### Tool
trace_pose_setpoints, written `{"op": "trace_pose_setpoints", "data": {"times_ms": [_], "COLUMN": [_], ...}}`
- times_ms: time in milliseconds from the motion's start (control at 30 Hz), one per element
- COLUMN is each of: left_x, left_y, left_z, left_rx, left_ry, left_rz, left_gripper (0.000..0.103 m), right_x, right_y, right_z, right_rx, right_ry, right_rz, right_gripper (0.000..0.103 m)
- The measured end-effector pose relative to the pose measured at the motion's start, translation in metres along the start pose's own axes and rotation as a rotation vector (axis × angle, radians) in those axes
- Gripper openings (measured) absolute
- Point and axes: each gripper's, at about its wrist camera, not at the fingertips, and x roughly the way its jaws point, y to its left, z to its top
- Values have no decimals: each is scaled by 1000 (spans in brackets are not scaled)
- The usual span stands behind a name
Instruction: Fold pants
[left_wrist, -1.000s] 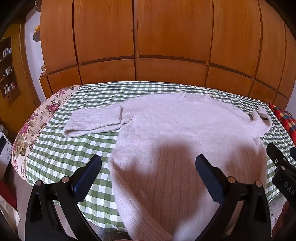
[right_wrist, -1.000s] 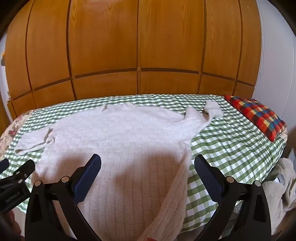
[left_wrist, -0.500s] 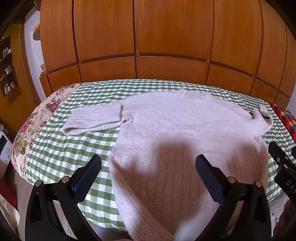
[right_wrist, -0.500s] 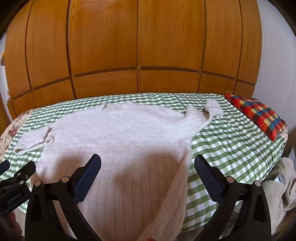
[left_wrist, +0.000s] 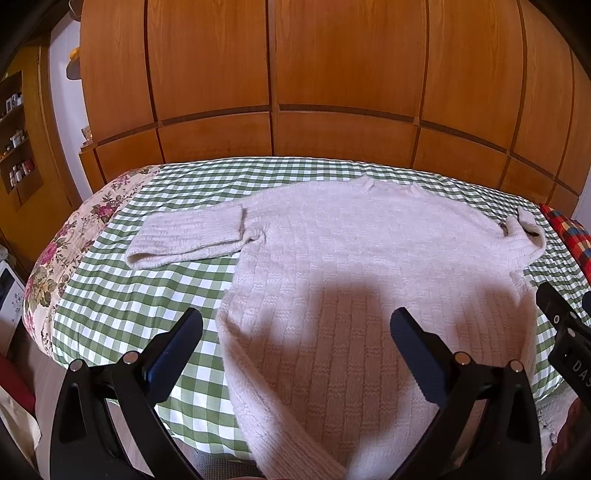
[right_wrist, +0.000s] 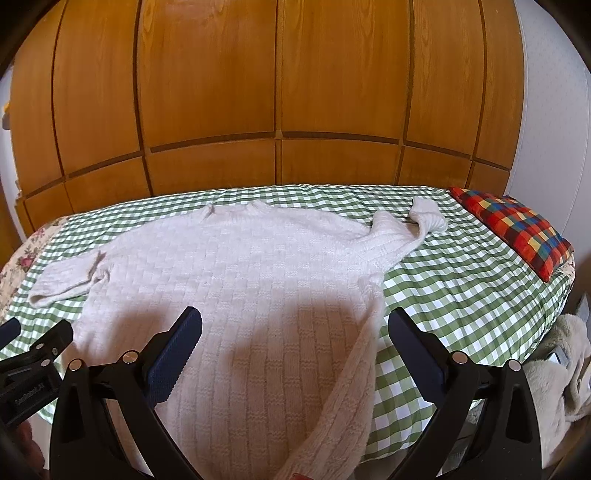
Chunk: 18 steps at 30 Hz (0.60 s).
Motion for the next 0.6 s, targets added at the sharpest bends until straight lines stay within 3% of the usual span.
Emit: {"op": "trace_pose_setpoints", "data": {"times_ms": [600], "left_x": [2], "left_y": [0], "left_z": [-1], "left_rx": [-5], "left_ry": [11], "left_rz": [5], "left_gripper": [101], "right_x": [3], "right_y": [1], "right_z": [-1], "right_rx": [-2], "right_ry": [12], "right_rz": [3], "right_gripper": [100]}}
